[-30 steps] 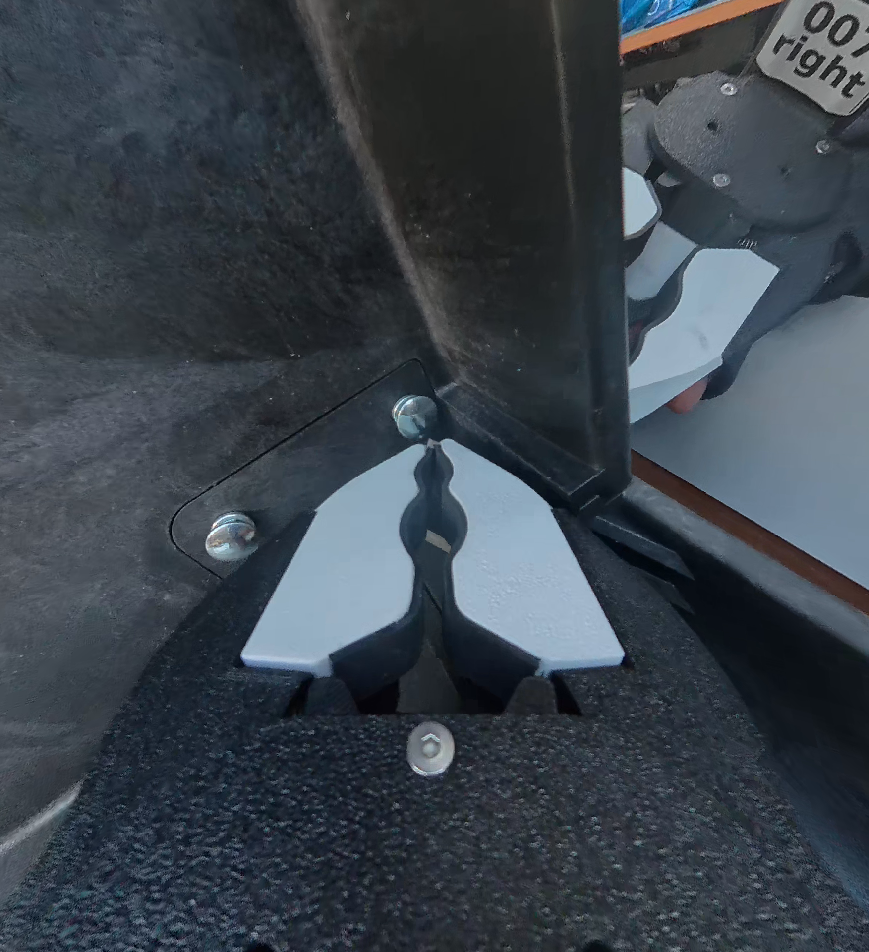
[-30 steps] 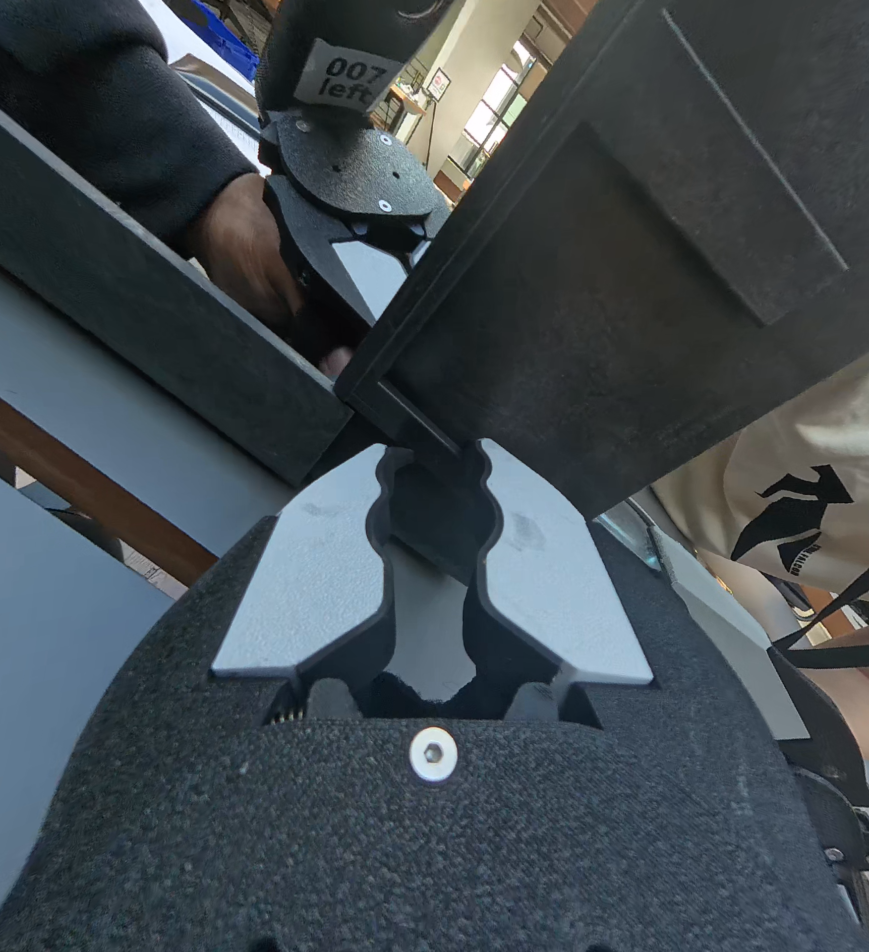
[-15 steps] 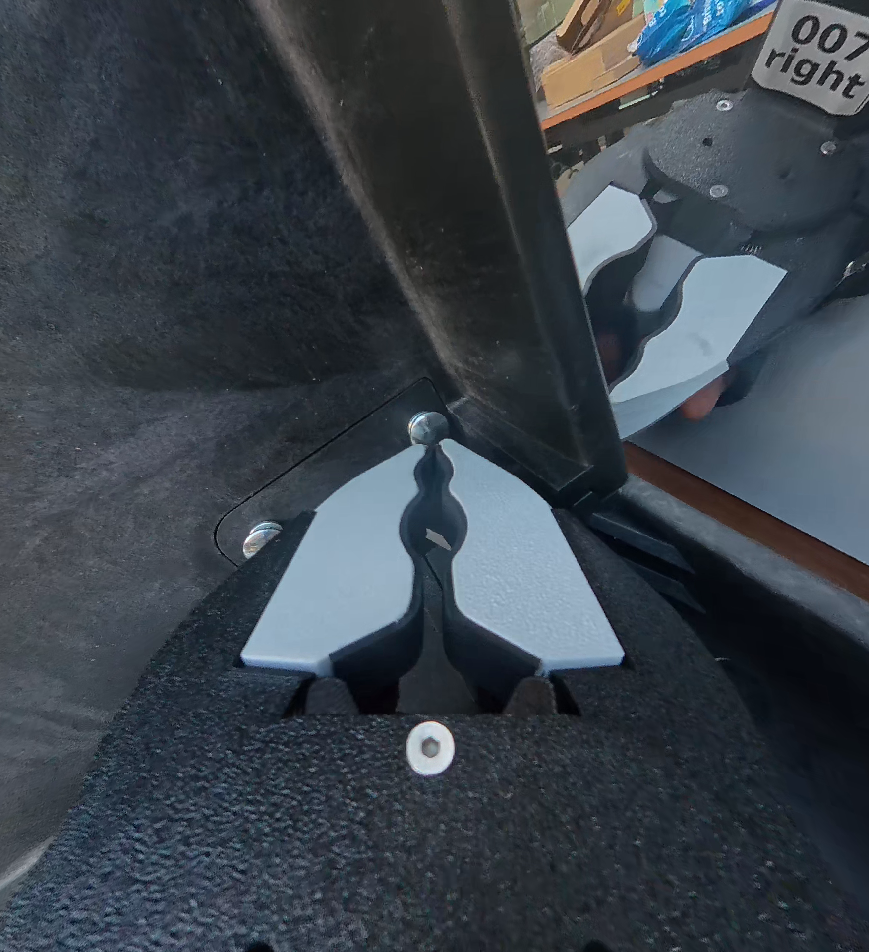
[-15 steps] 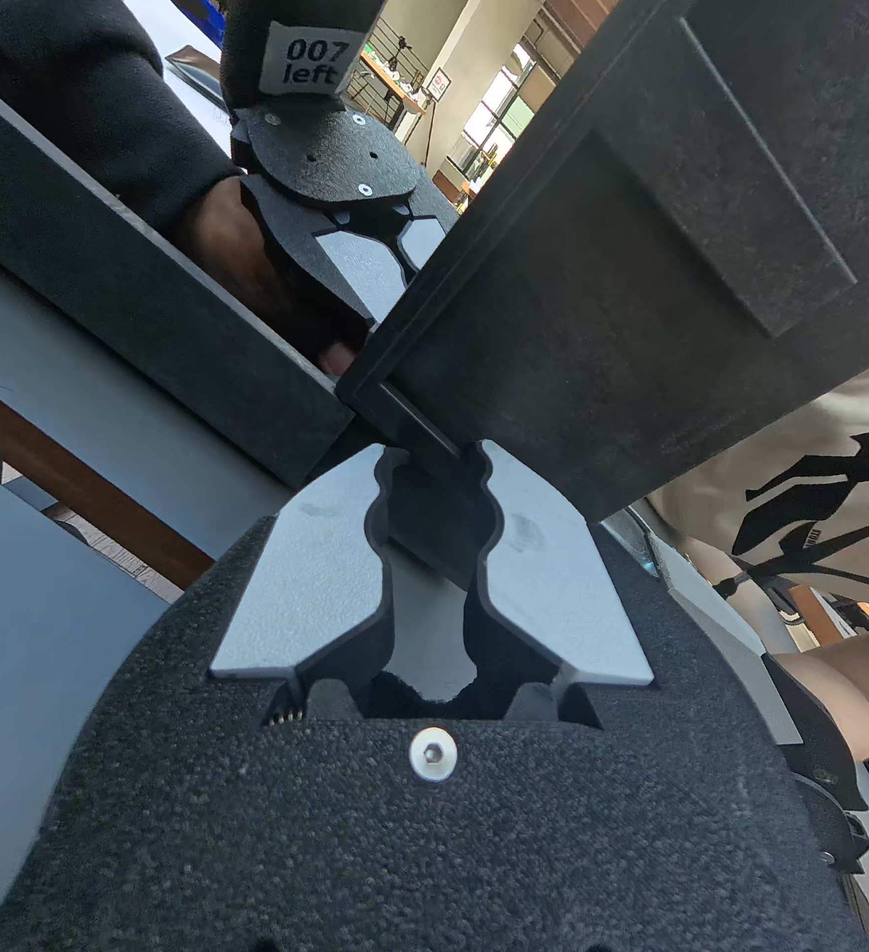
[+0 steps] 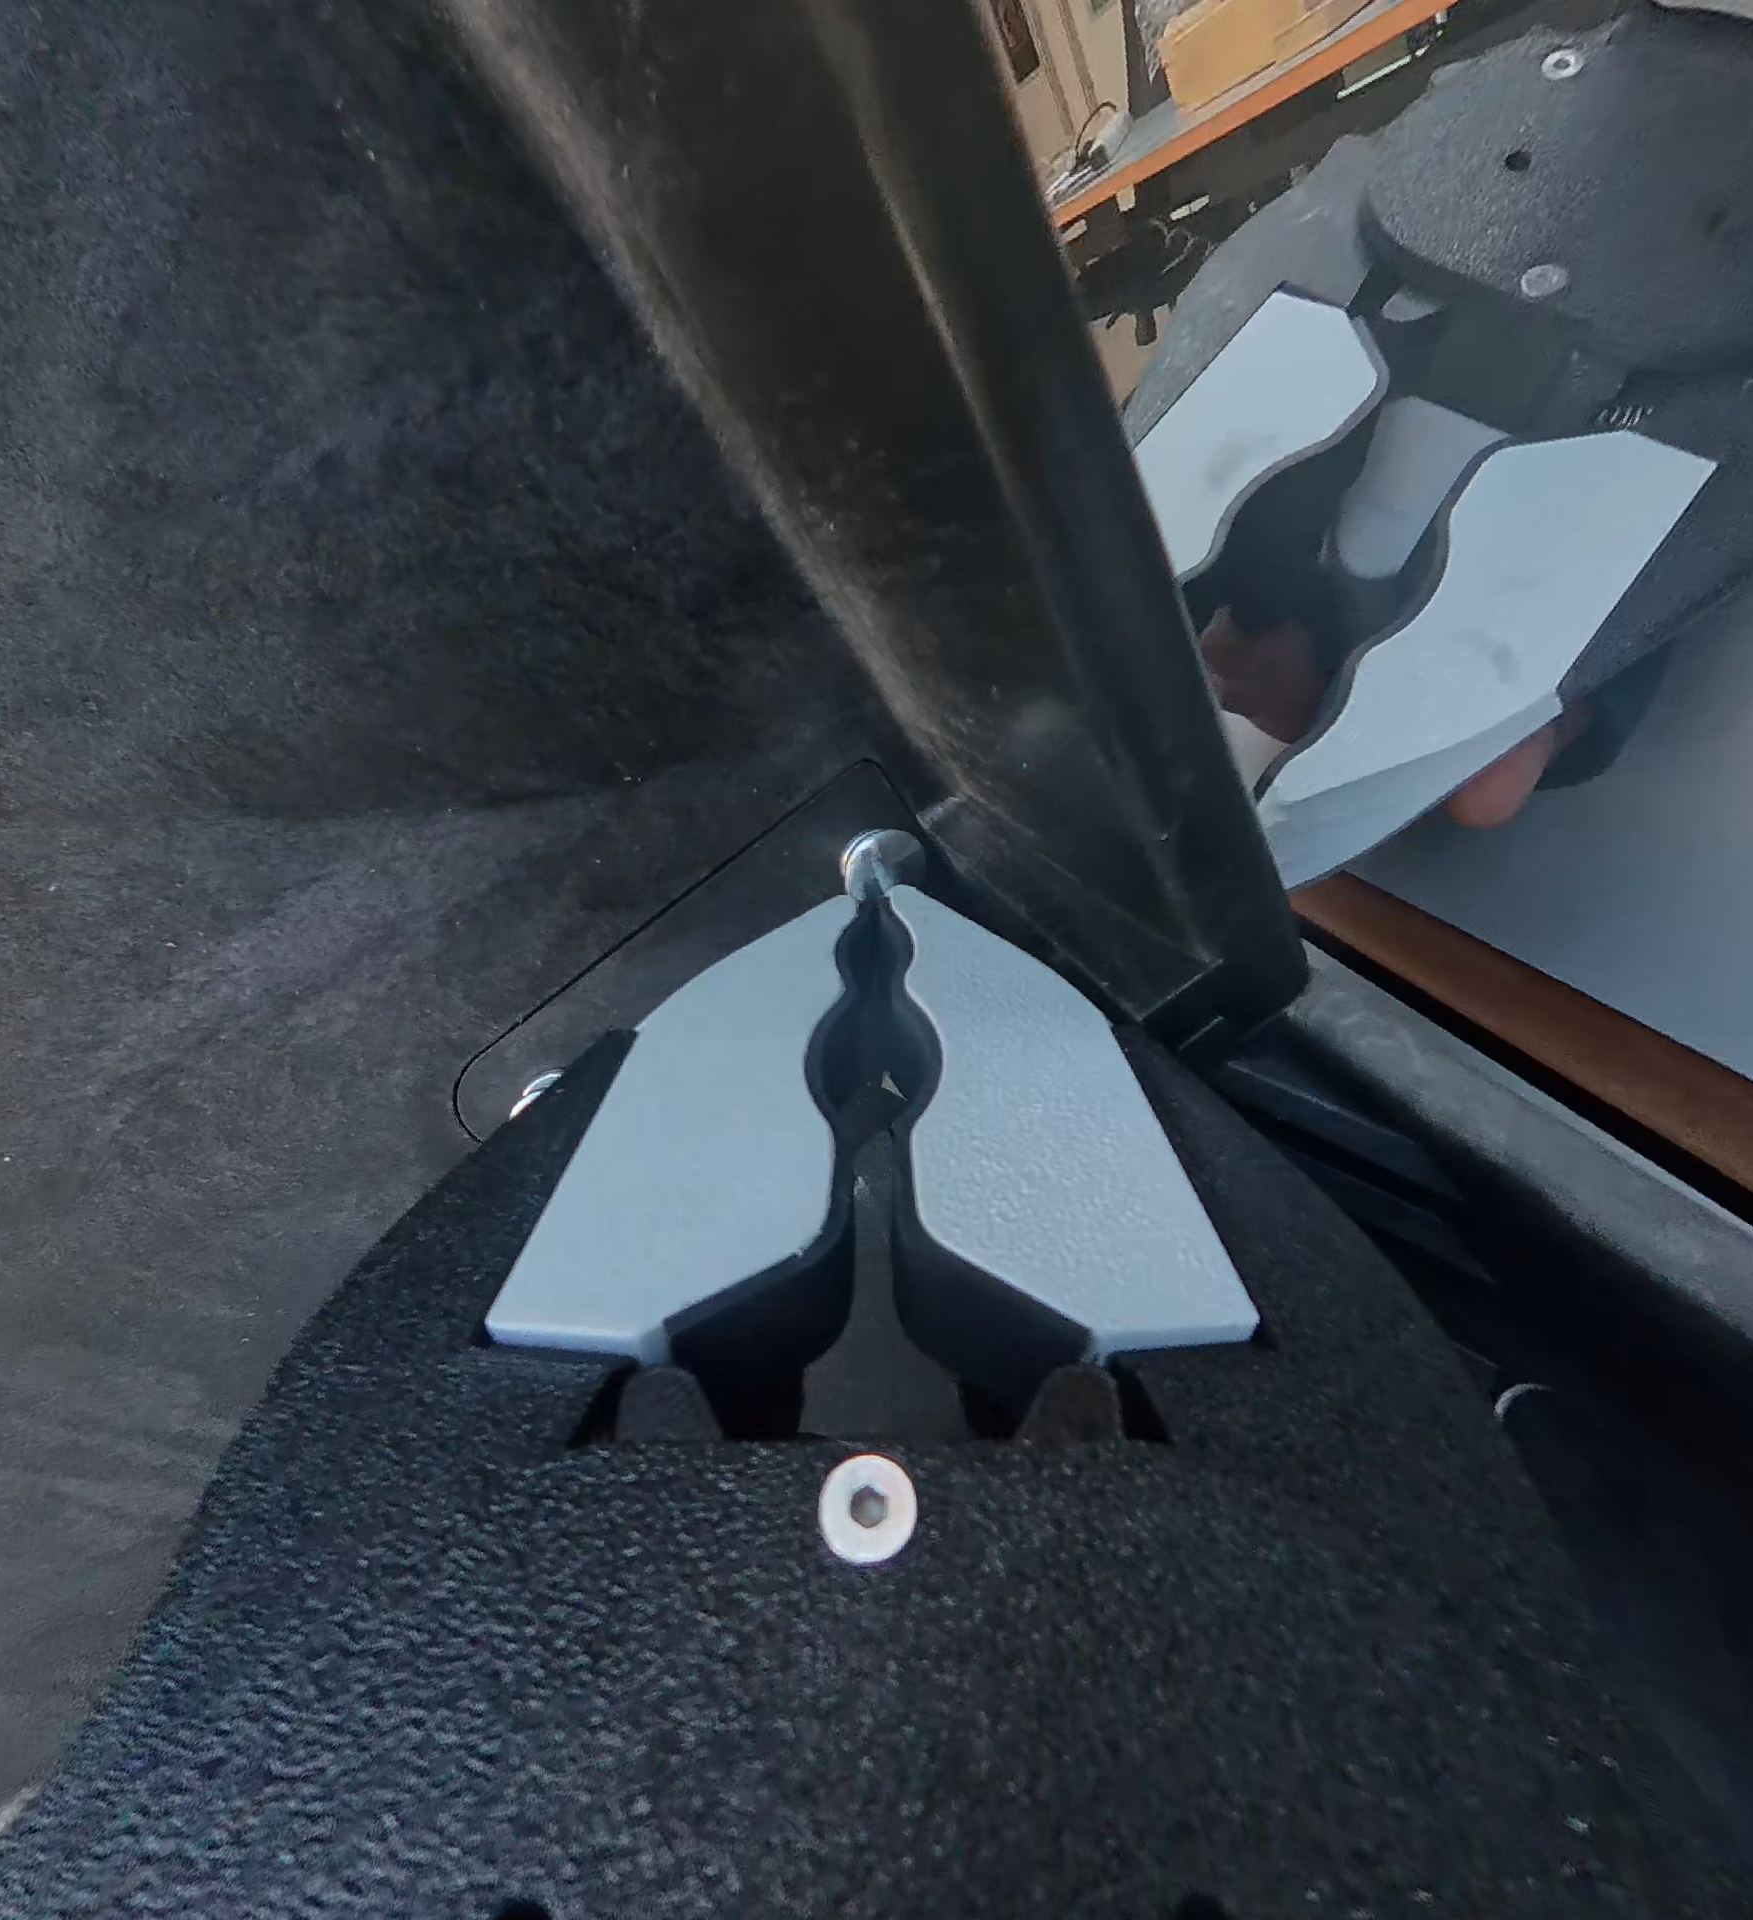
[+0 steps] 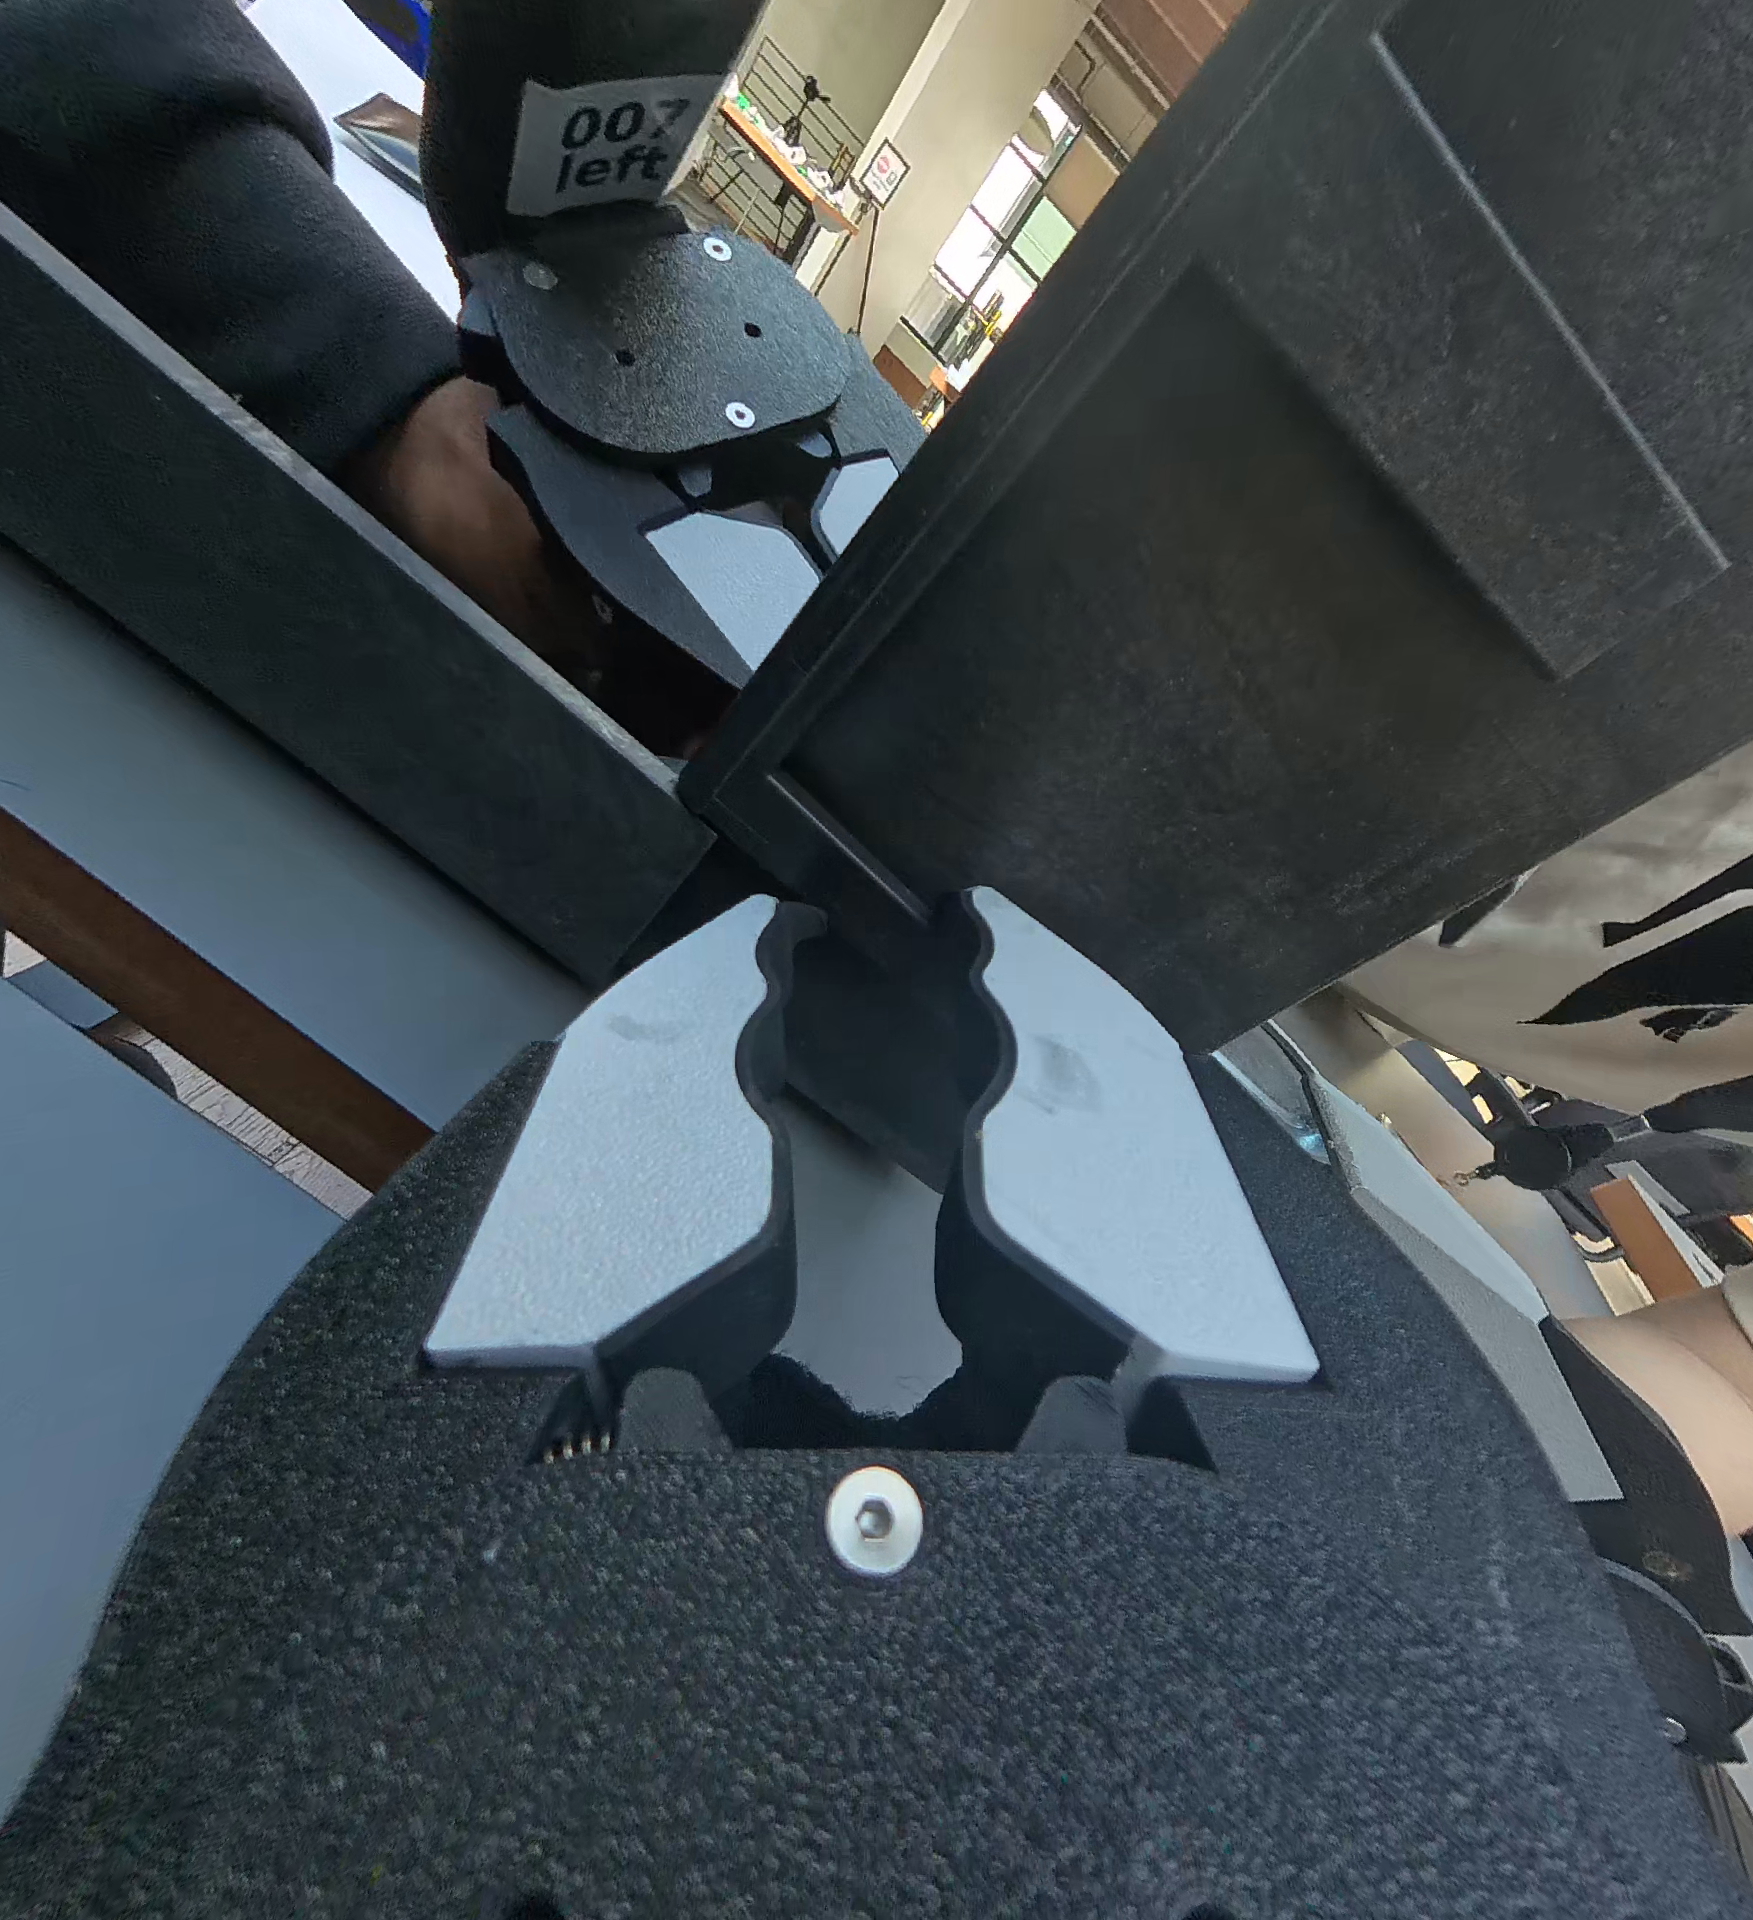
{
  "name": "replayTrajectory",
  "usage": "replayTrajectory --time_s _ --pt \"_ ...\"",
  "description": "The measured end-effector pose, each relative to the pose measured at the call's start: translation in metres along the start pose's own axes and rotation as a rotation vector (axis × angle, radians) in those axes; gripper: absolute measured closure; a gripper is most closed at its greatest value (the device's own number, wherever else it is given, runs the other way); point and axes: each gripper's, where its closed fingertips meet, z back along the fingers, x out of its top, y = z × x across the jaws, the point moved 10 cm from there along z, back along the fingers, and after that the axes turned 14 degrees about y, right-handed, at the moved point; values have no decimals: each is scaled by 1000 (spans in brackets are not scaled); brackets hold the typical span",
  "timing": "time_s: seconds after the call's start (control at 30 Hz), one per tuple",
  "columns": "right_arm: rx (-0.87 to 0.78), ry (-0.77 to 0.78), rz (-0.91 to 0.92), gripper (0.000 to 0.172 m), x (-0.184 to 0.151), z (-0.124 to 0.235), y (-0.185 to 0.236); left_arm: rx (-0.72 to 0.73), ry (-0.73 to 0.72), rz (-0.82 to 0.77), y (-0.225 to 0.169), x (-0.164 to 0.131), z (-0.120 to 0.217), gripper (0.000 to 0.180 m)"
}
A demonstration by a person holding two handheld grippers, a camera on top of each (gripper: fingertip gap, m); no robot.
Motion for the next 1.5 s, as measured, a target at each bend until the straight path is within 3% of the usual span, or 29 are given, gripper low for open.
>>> replayTrajectory --time_s 0.27,0.93,1.5 --pt "4 -1 -2 144 0 0 0 -33 -29 11 -3 -4 13 180" --pt "6 -8 -19 144 -1 0 -2 -40 -11 13 9 10 -15 180" --pt "-14 -2 -44 143 0 -1 -5 -40 77 -3 12 18 -18 180"
